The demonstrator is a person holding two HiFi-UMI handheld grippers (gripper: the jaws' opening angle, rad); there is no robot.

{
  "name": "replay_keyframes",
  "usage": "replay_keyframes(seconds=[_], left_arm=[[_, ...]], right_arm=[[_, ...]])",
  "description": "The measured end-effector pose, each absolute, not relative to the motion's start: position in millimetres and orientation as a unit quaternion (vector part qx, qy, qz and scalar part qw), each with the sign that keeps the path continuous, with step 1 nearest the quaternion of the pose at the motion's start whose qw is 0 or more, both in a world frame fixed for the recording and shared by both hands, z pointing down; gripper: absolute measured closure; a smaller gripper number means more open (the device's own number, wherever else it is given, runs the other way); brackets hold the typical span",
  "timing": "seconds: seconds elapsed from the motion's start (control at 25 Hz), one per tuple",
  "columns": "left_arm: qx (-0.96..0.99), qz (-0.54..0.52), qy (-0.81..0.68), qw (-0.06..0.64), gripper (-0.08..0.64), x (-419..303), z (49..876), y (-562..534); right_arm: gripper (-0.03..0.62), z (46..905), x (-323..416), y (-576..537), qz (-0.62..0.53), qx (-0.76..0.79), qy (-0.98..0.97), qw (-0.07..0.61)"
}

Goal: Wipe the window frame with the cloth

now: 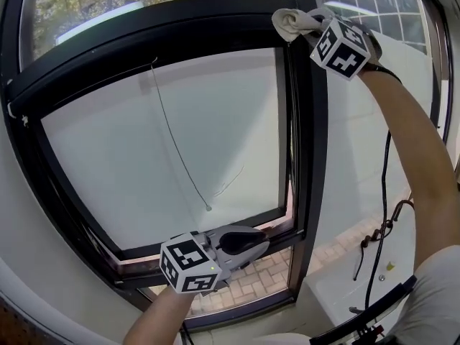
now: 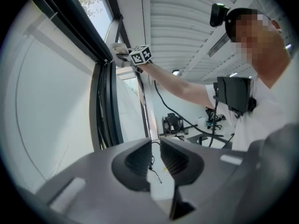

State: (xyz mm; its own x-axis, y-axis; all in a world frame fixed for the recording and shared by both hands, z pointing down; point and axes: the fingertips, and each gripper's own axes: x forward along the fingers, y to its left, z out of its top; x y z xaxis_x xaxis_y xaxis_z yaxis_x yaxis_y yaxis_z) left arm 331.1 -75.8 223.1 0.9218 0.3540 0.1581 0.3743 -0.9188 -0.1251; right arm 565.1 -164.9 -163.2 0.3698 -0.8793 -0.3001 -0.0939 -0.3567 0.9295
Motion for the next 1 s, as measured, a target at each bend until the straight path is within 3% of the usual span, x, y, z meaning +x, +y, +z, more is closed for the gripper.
replay_keyframes(seconds=[0.2, 1.0], left_arm=[[-0.978, -0.070, -0.178, 0.080, 0.485, 329, 229, -72], [-0.984, -0.074, -0.146, 0.074, 0.485, 292, 244, -80]], right_arm=[[0.520, -117, 591, -194, -0.422, 0.672, -0.325, 0.514], [0.520, 72, 598, -199, -0.361, 0.659, -0.380, 0.540]])
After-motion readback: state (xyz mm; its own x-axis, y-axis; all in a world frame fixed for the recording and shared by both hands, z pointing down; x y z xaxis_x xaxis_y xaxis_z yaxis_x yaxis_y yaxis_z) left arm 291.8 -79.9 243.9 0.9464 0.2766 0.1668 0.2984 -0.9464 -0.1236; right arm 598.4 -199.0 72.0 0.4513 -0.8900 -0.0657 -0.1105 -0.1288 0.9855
